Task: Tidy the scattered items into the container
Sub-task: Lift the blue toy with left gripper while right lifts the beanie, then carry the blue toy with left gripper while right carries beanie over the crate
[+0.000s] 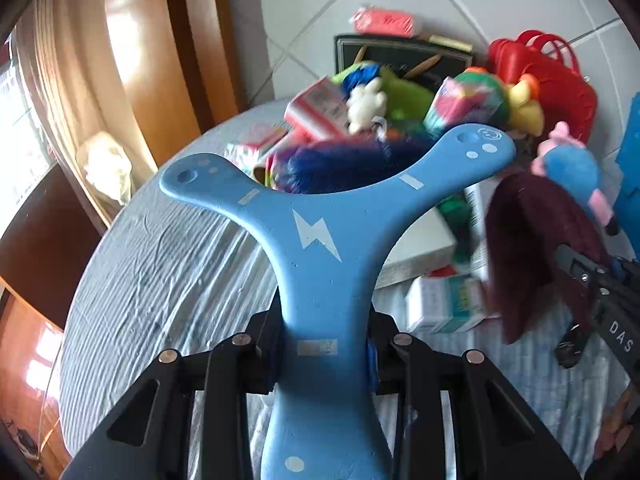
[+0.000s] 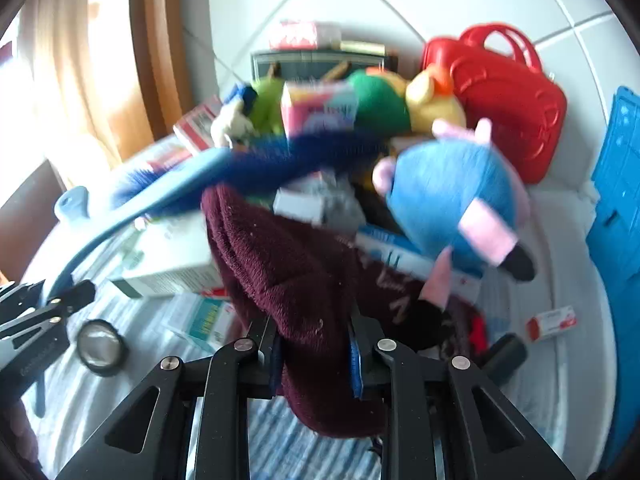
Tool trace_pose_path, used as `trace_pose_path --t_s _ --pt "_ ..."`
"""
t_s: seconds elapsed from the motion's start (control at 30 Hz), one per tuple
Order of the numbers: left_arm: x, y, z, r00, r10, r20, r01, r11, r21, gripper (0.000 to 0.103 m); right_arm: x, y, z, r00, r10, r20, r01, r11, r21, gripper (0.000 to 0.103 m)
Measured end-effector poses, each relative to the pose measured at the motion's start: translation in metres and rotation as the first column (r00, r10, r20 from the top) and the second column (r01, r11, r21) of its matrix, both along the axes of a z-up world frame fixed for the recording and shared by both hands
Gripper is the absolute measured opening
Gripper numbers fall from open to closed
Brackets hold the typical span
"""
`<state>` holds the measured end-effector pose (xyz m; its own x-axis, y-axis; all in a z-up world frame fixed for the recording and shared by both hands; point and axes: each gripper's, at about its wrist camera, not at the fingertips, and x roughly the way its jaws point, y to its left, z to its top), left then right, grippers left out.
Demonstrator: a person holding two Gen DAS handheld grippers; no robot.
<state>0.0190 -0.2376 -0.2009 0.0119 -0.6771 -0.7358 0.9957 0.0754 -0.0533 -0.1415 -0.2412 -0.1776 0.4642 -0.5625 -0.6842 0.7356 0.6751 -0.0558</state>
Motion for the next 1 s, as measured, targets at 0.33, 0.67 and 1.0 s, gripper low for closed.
trace_pose_path --t_s 0.33,0.67,1.0 --pt "-0.033 0.043 0.087 0.999 0.048 0.013 -0.046 0.993 -0.113 0.031 -0.036 0.023 0.093 0.990 0.048 0.129 -0.031 0.991 -0.129 0.021" --pt "-0.050 0.078 0.161 0.999 0.049 0.013 -0.045 0.974 -0.223 0.031 -0.083 0.061 0.192 0.975 0.044 0.218 0.018 0.961 -0.277 0.021" --pt "-0.105 0.103 0.241 0.991 -0.135 -0.021 0.119 0.929 -0.351 0.031 -0.153 0.109 0.293 0.957 -0.110 0.270 0.225 0.867 -0.445 0.021"
